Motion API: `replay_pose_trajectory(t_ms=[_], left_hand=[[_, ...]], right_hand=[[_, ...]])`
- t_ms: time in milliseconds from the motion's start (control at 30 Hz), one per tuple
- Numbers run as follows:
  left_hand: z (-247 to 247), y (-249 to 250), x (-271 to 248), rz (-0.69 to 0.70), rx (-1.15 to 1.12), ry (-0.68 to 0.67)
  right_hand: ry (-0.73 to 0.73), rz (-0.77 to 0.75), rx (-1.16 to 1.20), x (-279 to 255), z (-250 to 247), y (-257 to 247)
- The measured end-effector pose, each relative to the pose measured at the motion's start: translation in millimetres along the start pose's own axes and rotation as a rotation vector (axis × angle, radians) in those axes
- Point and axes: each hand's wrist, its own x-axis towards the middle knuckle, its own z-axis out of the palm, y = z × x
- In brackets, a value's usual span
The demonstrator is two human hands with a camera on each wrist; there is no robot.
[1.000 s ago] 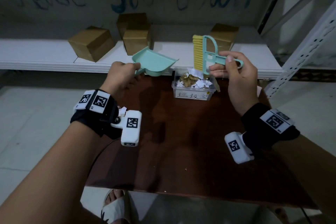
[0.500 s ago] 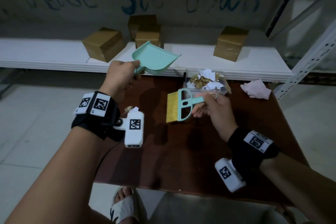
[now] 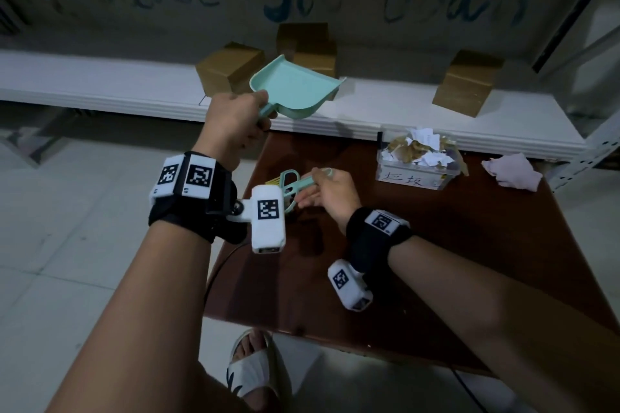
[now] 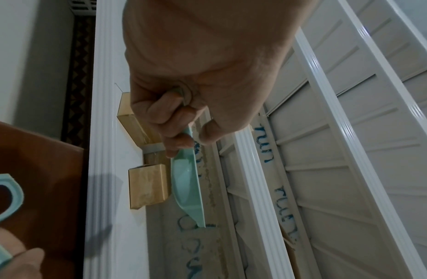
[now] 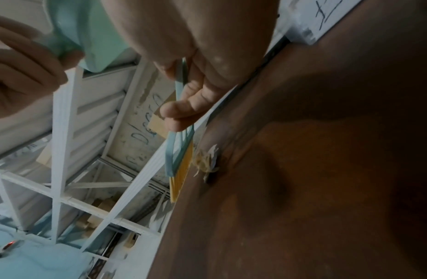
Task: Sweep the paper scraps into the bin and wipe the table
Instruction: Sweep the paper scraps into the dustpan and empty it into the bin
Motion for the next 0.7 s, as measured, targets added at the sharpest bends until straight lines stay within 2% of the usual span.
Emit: replay_pose_trajectory(t_ms=[167, 333, 433, 533, 700], left_hand=[[-4.6, -2.0, 4.6, -0.002, 0.017, -0.013], [1.9, -0.9, 1.5, 0.014, 0.042, -0.024], [11.0, -0.6, -1.9, 0.012, 0.06, -0.056], [23.8, -2.2, -8.2, 0.017, 0.067, -0.1], [48.0, -8.5, -23.5, 0.056, 0.154, -0.108]], right_hand=[[0.036, 0.05, -0.004, 2.8, 3.8, 10.0], [0.096, 0.048, -0.095, -3.2, -15.6, 7.3], [0.113, 0.013, -0.129, -15.0, -39.5, -1.8], [0.156, -0.007, -0.258, -27.0, -71.8, -8.0], [0.211, 0.051, -0.434, -52.6, -128.8, -15.6]])
